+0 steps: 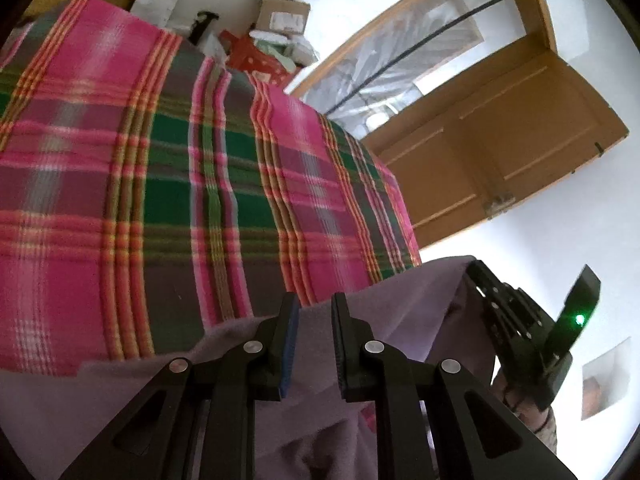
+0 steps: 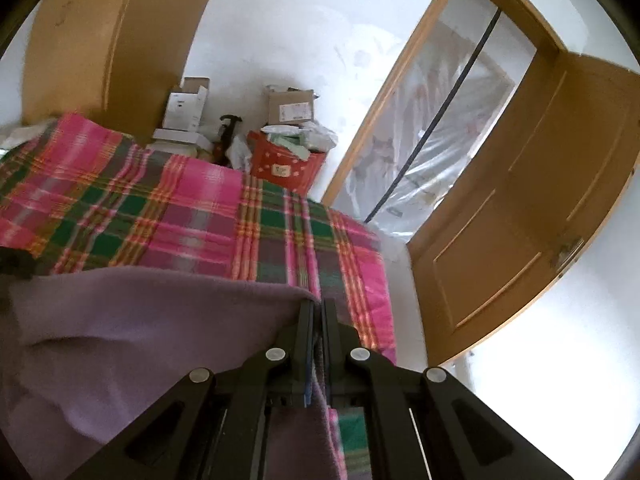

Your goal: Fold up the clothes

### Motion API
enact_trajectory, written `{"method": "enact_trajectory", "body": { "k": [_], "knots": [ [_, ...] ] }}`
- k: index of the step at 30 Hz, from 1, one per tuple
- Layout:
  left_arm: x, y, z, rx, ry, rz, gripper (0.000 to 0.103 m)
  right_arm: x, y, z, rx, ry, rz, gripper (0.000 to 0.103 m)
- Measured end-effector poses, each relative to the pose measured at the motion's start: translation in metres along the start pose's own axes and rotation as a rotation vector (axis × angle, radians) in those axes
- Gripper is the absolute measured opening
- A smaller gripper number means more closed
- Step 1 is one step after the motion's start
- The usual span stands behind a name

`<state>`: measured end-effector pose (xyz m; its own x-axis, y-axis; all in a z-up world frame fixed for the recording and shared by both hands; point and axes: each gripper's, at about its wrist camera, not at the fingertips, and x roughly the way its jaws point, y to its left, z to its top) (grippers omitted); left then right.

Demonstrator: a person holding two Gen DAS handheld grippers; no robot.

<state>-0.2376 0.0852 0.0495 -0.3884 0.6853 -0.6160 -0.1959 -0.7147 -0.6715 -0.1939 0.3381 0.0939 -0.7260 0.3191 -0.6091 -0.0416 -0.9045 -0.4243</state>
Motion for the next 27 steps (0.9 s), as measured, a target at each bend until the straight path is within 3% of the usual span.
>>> {"method": "enact_trajectory", "body": {
  "k": [17,21,27],
  "knots": [
    [-0.038,0.031,0.008,-0.011,-0.062,0.064,0.016,0.086,0.044,0.022,-0.091,0.127,-0.120,0.004],
    [-0.064,0.033,-0.003,0.009,-0.074,0.083,0.016,0.082,0.044,0.019,-0.055,0.158,-0.082,0.004],
    [-0.110,0.046,-0.022,0.000,-0.120,0.131,0.016,0.052,0.038,0.012,-0.022,0.137,-0.038,0.004]
  ]
}}
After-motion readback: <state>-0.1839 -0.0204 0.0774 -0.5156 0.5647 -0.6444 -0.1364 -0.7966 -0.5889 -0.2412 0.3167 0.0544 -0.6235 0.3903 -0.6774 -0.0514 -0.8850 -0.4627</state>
